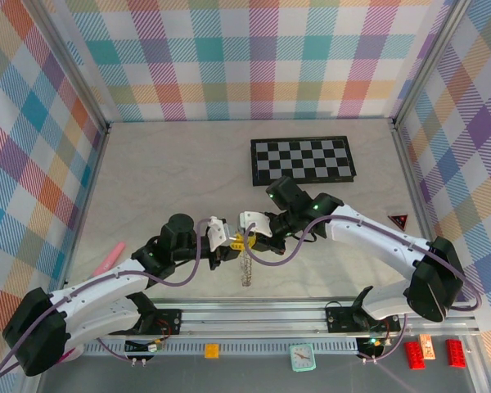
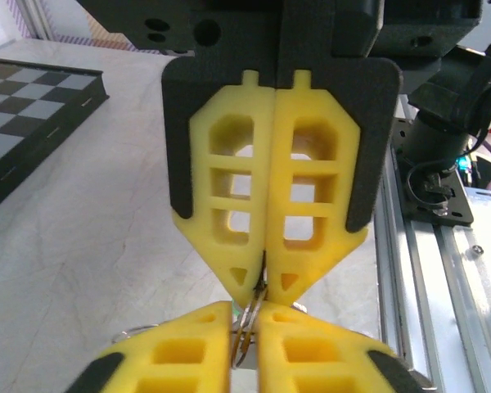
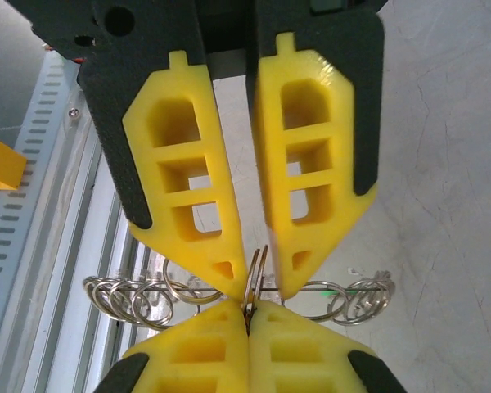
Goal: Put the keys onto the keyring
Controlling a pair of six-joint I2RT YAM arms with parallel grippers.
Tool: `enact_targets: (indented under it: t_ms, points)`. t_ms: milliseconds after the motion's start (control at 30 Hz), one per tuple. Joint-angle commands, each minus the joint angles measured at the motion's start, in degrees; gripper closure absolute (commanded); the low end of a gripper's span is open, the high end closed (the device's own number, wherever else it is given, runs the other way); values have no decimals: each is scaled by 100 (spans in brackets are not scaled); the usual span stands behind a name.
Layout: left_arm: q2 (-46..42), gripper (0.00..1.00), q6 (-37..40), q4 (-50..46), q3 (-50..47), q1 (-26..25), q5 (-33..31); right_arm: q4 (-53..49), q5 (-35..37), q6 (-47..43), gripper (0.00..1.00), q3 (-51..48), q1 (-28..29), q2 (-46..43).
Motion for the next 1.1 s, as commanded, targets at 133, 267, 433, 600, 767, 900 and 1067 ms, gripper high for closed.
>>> enact_targets:
  t_ms: [133,267,433,600,767,900,1067]
  points:
    - [-48,100,125,-28,165,-13,169,172,-211,-11,98,144,71,-53]
    - [-106,100,78,133,58,-11,154,657,-353,291,78,-328,-44,-421]
    - [-115,100,-319,1078,-284,-12,167,1195,-562,742,67,-915,-277,-694]
    - [-87,100,-551,1777,-566,-6,161,1781,-730,1090,65,-1322,-427,-818]
    - [-104,100,-549,1791,-625,-6,161,1970,-677,1188,70,-1477,-498,-878]
    - [-104,100,-544,1782,-620,-7,161,1965,-711,1207,77,-1490,-514,-882]
    - [-87,100,-520,1706,-599,-10,195,2000,-723,1221,68,-1477,-518,-939]
